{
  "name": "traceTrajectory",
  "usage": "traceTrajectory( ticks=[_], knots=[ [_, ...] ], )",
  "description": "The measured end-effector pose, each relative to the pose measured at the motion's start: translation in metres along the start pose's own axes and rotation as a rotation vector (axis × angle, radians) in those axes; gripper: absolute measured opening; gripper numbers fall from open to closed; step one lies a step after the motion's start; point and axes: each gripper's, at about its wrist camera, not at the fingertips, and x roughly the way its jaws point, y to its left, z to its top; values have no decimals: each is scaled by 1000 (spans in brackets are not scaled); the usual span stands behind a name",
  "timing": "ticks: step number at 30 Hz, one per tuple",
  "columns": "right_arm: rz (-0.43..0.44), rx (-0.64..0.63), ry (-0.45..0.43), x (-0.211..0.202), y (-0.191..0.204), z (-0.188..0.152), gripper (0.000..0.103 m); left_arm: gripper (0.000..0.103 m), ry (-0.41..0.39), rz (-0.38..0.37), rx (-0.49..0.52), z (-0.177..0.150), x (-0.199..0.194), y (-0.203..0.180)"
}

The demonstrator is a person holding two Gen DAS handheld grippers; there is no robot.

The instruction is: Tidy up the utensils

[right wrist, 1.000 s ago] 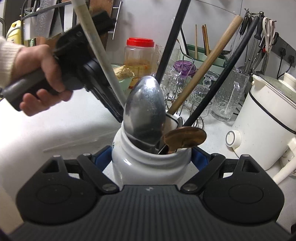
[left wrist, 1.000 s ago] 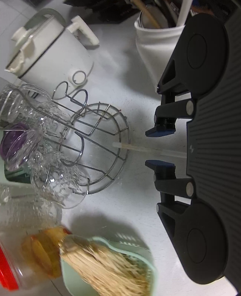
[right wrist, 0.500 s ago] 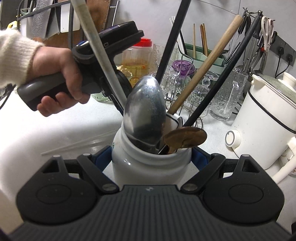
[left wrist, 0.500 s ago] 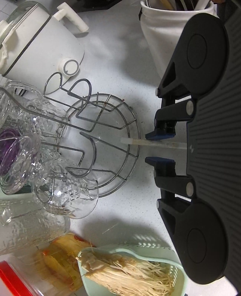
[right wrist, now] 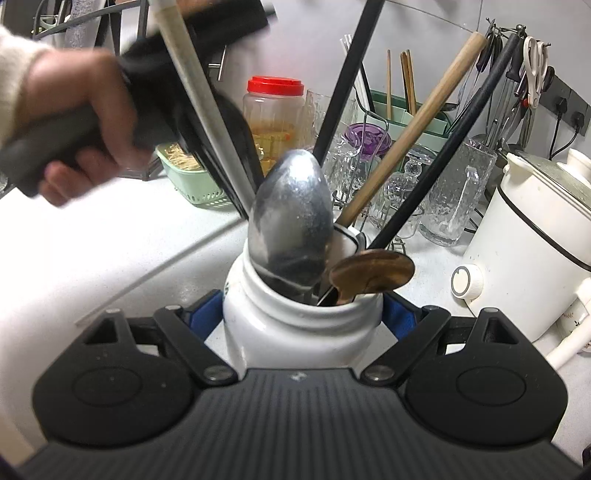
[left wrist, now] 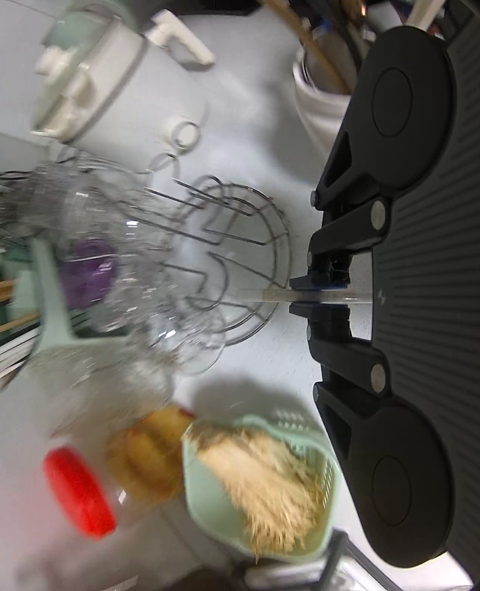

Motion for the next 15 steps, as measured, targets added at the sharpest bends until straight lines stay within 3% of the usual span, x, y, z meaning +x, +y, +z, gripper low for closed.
traceTrajectory(
  ticks=[8, 15],
  knots=[
    [20, -42, -17, 6, 6, 4, 92, 8, -163, 48, -110, -20, -78, -13],
    [31, -44, -17, 11, 8, 7, 92, 8, -260, 91, -199, -33, -128, -18]
  ],
)
